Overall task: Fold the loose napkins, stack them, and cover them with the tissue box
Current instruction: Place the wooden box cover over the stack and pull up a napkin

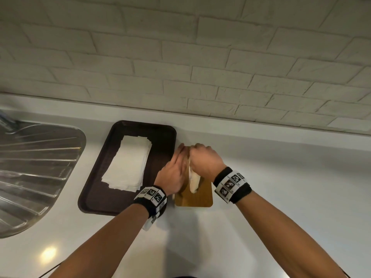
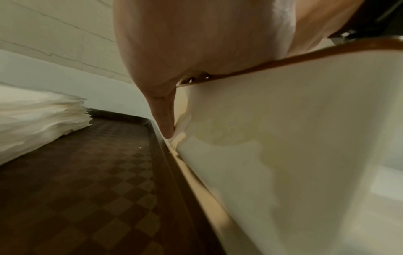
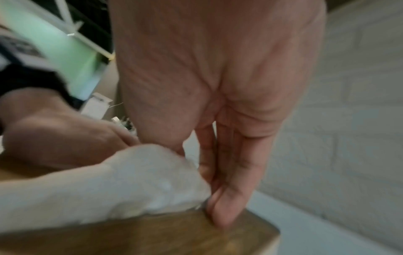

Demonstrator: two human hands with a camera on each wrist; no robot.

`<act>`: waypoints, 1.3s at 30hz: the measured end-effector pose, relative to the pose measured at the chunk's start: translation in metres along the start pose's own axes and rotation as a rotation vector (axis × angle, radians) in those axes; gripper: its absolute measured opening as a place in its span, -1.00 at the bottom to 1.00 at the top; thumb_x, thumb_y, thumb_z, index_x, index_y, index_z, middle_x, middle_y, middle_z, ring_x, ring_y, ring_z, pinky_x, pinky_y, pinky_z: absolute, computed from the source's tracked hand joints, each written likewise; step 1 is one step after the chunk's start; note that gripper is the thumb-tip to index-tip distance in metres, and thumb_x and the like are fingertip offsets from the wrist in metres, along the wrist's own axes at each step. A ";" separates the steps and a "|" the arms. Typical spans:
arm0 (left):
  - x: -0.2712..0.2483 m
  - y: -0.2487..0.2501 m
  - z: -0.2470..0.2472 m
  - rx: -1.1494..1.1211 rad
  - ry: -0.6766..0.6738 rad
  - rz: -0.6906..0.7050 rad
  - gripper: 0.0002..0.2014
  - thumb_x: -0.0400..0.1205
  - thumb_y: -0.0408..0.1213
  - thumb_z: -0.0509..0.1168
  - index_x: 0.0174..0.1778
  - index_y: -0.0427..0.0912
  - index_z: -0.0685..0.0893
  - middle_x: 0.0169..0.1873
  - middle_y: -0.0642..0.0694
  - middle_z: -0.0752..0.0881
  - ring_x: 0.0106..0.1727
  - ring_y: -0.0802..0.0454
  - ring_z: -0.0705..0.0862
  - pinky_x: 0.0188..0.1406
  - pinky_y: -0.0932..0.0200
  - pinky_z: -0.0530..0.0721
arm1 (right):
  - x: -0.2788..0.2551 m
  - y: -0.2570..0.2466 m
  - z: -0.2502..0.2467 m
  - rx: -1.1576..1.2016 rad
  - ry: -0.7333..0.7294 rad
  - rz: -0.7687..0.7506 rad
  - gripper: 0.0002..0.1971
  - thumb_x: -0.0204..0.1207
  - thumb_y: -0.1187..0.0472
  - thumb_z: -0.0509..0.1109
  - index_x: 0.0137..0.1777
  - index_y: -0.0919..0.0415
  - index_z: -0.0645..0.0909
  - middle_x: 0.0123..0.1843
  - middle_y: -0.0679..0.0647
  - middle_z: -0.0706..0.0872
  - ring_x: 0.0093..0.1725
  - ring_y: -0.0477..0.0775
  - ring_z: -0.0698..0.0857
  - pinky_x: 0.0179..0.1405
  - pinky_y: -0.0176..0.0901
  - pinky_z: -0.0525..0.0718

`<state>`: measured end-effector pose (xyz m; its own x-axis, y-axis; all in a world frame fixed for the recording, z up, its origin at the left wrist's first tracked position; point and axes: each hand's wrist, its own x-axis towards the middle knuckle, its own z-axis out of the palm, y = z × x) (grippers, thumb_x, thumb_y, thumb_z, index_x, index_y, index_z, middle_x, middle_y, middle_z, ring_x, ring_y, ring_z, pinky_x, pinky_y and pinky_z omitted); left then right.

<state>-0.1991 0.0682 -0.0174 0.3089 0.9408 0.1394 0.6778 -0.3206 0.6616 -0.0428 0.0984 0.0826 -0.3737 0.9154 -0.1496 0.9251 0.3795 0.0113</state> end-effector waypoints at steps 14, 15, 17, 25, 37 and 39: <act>-0.018 0.023 -0.008 0.200 0.033 0.152 -0.68 0.81 0.00 0.10 0.16 -0.05 0.71 0.14 0.07 0.59 0.15 0.07 0.45 0.17 -0.03 0.64 | 0.018 0.037 0.017 0.213 -0.144 0.159 -0.57 0.85 -0.07 0.15 0.34 0.28 0.64 0.17 0.27 0.69 0.19 0.37 0.69 0.08 0.07 0.54; -0.020 0.021 -0.009 0.212 -0.026 0.171 -0.65 0.81 0.08 0.13 0.18 -0.05 0.72 0.16 0.07 0.57 0.15 0.07 0.42 0.17 0.01 0.61 | 0.019 0.037 0.015 0.212 -0.136 0.155 -0.56 0.89 -0.04 0.10 0.30 0.31 0.65 0.14 0.28 0.69 0.21 0.37 0.69 0.08 0.08 0.51; -0.021 0.018 -0.014 0.245 -0.105 0.209 -0.62 0.81 0.18 0.20 0.18 -0.04 0.70 0.17 0.07 0.54 0.16 0.08 0.39 0.14 0.08 0.56 | 0.020 0.035 0.014 0.193 -0.127 0.139 -0.56 0.94 0.04 0.03 0.26 0.34 0.66 0.15 0.30 0.72 0.22 0.39 0.68 0.14 0.13 0.56; -0.020 0.041 -0.015 0.511 -0.012 0.270 -0.85 0.80 -0.07 0.25 0.13 -0.07 0.58 -0.15 -0.02 0.75 -0.13 0.07 0.49 -0.07 0.04 0.46 | 0.015 0.023 0.019 0.145 -0.019 0.153 -0.62 0.93 0.17 0.06 0.24 0.34 0.70 0.11 0.29 0.77 0.15 0.39 0.73 0.20 0.19 0.67; -0.047 0.035 -0.012 0.335 0.029 0.218 -0.73 0.81 -0.01 0.18 0.12 -0.12 0.64 0.00 -0.05 0.65 -0.04 0.08 0.61 -0.02 0.25 0.70 | 0.020 0.019 0.023 0.139 0.008 0.202 -0.62 0.88 0.04 0.15 0.24 0.31 0.69 0.11 0.28 0.75 0.09 0.38 0.77 0.10 0.09 0.69; -0.049 0.039 -0.007 0.347 0.037 0.228 -0.84 0.76 -0.14 0.27 0.13 -0.13 0.64 -0.03 -0.05 0.69 -0.06 0.06 0.68 -0.03 0.19 0.79 | 0.024 0.018 0.023 0.162 0.021 0.202 -0.60 0.90 0.03 0.12 0.14 0.31 0.68 0.03 0.26 0.74 0.04 0.38 0.77 0.08 0.11 0.71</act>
<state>-0.1926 0.0107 0.0069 0.4570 0.8429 0.2842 0.7814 -0.5331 0.3244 -0.0331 0.1241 0.0565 -0.1801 0.9736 -0.1402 0.9792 0.1639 -0.1199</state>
